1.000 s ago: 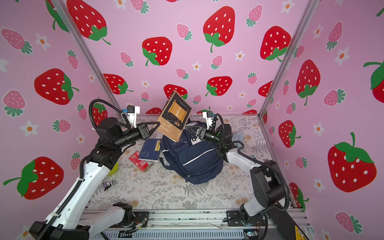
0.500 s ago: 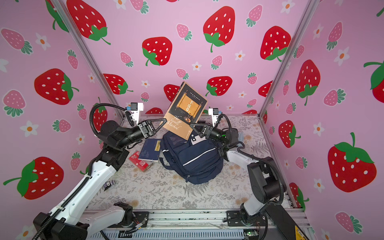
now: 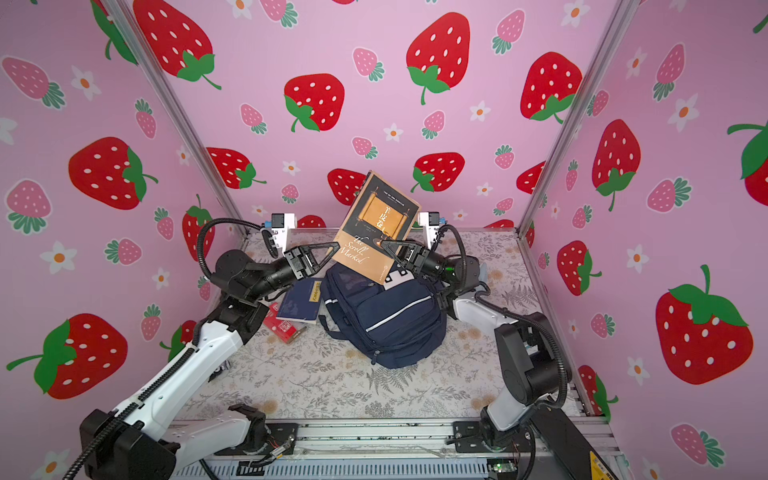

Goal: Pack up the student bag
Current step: 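Hold the brown book upright above the backpack with both grippers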

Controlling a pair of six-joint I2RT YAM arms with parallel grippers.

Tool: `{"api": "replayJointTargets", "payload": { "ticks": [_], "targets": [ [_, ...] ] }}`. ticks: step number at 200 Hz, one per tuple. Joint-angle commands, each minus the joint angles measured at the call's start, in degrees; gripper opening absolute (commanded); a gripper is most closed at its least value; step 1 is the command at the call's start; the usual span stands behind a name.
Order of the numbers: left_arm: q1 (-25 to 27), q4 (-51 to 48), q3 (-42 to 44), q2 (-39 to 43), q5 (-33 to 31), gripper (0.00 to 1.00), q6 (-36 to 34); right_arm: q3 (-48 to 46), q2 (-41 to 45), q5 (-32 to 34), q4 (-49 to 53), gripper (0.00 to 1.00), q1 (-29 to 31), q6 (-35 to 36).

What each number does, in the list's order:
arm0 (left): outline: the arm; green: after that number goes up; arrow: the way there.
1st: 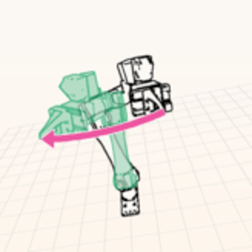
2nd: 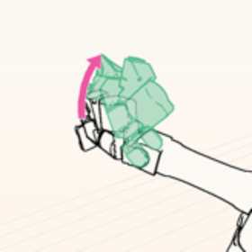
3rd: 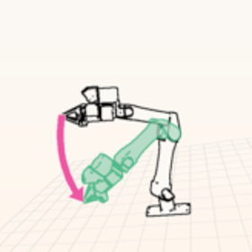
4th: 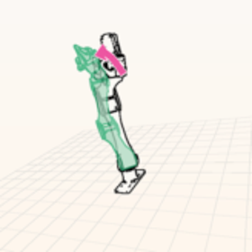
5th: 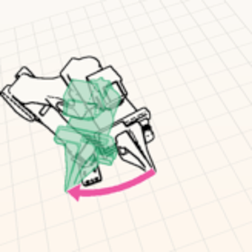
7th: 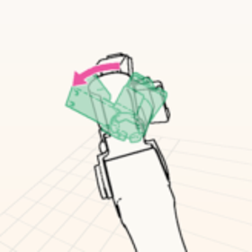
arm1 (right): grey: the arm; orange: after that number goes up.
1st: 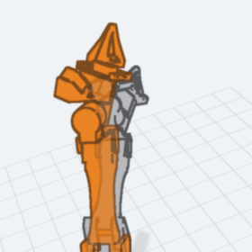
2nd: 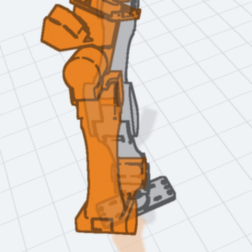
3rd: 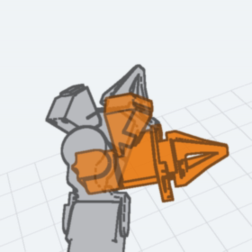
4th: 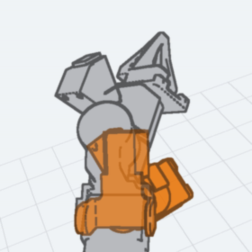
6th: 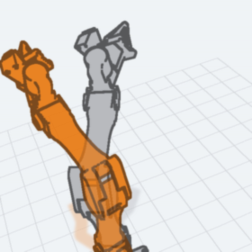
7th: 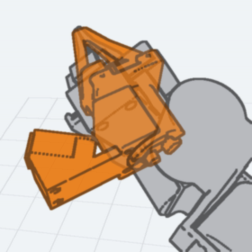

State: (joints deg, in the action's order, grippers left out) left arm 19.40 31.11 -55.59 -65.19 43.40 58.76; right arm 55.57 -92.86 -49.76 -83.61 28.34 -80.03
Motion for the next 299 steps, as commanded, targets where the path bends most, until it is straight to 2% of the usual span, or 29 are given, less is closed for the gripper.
{"api": "replayJointTargets", "payload": {
  "ticks": [1, 12, 14, 26, 33, 38, 44, 64, 87, 106, 136, 162, 171, 196, 215, 222, 226, 233, 242, 254, 257, 259, 267, 299],
  "targets": [
    [0.15, 5.80, 0.07, 1.48, -0.70, 0.00, -0.72, -0.16, 3.15, 0.15, -5.42, 0.16, -0.21, -0.59],
    [0.13, 3.16, -0.30, 1.48, -0.56, 0.00, -2.21, -0.46, 3.99, 0.05, -3.97, 0.10, -0.21, 0.10],
    [0.12, 2.57, -0.48, 1.47, -0.41, 0.03, -2.53, -0.51, 4.11, 0.02, -3.54, 0.10, -0.21, 0.30],
    [0.09, -2.88, -2.02, 1.29, 0.88, 0.46, -6.06, -0.42, 4.97, -0.54, 0.53, 0.07, -0.21, 1.81],
    [-0.13, -7.23, -3.29, 1.17, 1.90, 0.63, -9.32, -0.29, 5.43, -1.17, 2.87, 0.05, -0.19, 2.68],
    [-0.45, -10.54, -4.38, 1.10, 2.60, 0.79, -12.05, -0.21, 5.78, -1.78, 4.25, 0.05, -0.14, 3.23],
    [-1.03, -14.82, -5.73, 1.06, 3.42, 0.90, -14.89, -0.12, 6.18, -2.58, 6.10, 0.04, -0.13, 3.77],
    [-3.97, -19.84, -9.31, -0.44, 11.30, 1.00, -20.23, 1.08, 8.32, -6.08, 17.58, 0.00, 0.01, 8.94],
    [-5.76, -24.86, -13.40, -3.70, 18.87, 0.99, -24.08, 1.94, 11.54, -9.07, 30.58, 0.00, 0.88, 16.66],
    [-6.13, -25.95, -14.13, -5.22, 20.67, 1.00, -25.41, 1.16, 14.43, -10.37, 35.88, 0.00, 1.58, 20.50],
    [-5.80, -16.58, -11.43, -7.57, 23.37, 0.85, -18.41, -0.06, 17.31, -11.13, 40.05, 0.01, 2.91, 23.53],
    [-4.02, -14.76, -10.46, -8.49, 24.80, 0.71, -17.11, -0.38, 17.55, -10.72, 42.20, 0.02, 3.48, 24.55],
    [-3.38, -14.72, -10.14, -8.21, 24.31, 0.62, -17.33, -0.41, 17.33, -10.84, 42.45, 0.02, 3.48, 24.52],
    [-2.70, -14.61, -9.41, -7.38, 22.63, 0.27, -17.04, -0.68, 17.24, -10.16, 42.51, 0.02, 3.57, 24.31],
    [-2.71, -13.10, -8.12, -6.33, 20.87, 0.13, -16.27, -0.79, 17.41, -9.64, 42.59, 0.03, 3.48, 24.39],
    [-2.70, -12.49, -7.36, -5.90, 19.78, 0.07, -15.87, -0.76, 17.62, -9.37, 42.62, 0.04, 3.46, 24.39],
    [-2.69, -11.86, -6.85, -5.64, 18.97, 0.00, -15.46, -0.81, 17.77, -9.19, 42.58, 0.05, 3.40, 24.39],
    [-2.66, -10.04, -5.73, -5.20, 17.52, 0.00, -14.21, -0.82, 18.00, -8.79, 42.62, 0.10, 3.31, 24.35],
    [-2.70, -6.11, -3.68, -4.65, 15.88, 0.00, -11.42, -0.90, 18.23, -8.06, 42.50, 0.22, 3.26, 24.17],
    [-2.62, 1.32, -0.87, -4.14, 14.12, 0.00, -6.69, -1.22, 18.80, -6.59, 42.28, 0.48, 3.22, 23.92],
    [-2.61, 3.08, -0.20, -4.03, 13.54, 0.00, -5.61, -1.36, 18.92, -6.15, 42.10, 0.50, 3.20, 23.80],
    [-2.63, 4.22, 0.09, -3.95, 13.27, 0.00, -4.85, -1.54, 19.09, -5.68, 42.04, 0.57, 3.20, 23.63],
    [-2.56, 8.58, 1.28, -3.81, 12.32, 0.00, -1.67, -2.12, 19.57, -4.11, 41.68, 0.70, 3.12, 23.24],
    [-1.50, 16.69, 2.17, -3.89, 11.53, 0.00, 3.91, -6.02, 18.57, -1.14, 32.20, 0.82, 3.04, 16.10]
  ]
}}
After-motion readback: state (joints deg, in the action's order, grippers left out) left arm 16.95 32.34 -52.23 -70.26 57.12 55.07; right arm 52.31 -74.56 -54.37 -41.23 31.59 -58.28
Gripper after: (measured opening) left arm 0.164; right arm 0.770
